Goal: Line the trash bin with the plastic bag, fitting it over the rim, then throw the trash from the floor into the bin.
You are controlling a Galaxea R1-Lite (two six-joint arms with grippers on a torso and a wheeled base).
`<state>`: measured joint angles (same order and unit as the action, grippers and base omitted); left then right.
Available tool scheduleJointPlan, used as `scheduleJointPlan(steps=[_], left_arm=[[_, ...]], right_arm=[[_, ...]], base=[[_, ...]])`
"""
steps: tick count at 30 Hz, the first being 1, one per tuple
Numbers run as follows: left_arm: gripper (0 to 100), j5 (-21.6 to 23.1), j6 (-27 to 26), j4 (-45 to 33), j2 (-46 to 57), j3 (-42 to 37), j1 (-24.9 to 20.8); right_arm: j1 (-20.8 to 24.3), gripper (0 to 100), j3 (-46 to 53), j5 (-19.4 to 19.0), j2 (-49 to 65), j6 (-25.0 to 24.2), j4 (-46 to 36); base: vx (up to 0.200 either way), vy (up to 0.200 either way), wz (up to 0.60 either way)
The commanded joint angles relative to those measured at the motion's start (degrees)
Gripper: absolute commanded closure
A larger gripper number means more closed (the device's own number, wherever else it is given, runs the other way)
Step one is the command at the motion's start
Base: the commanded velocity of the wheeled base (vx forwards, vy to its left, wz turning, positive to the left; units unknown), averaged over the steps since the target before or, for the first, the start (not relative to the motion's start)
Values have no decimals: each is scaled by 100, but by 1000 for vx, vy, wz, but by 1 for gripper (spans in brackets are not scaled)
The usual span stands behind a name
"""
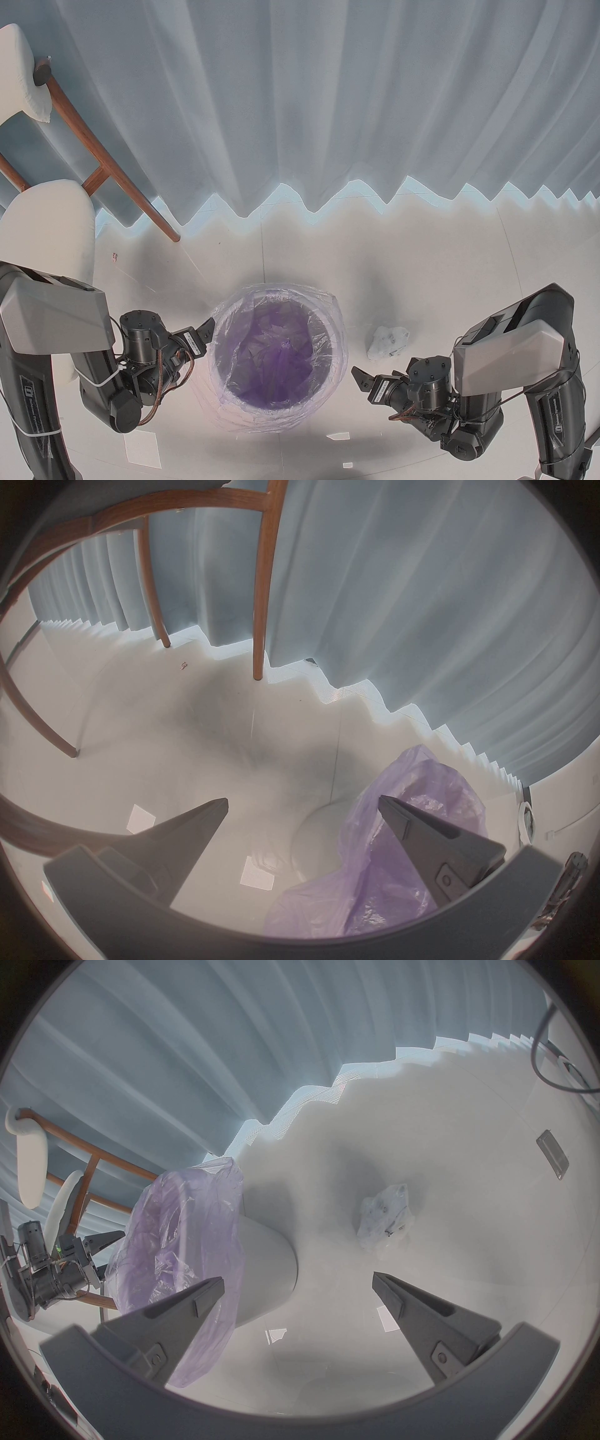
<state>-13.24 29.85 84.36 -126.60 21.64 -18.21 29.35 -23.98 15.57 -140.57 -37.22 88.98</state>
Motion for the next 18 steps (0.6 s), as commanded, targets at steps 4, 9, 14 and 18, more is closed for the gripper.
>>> scheduleJointPlan(steps=[4, 9, 14, 18], left_arm=[[0, -12, 12, 2, -119, 25, 107], [0, -3, 20, 10, -462, 86, 116], [0, -3, 38, 169, -1113, 411, 345], [0, -3, 38, 177, -1403, 666, 503]], right_arm=[[-18, 0, -28, -1, -14, -5, 85], [-9, 0, -19, -1, 3, 4, 85], [0, 0, 25, -1, 3, 13, 85], [9, 0, -54, -10, -14, 48, 76]], base=[[0, 0, 0], [0, 0, 0], [0, 0, 0], [0, 0, 0]])
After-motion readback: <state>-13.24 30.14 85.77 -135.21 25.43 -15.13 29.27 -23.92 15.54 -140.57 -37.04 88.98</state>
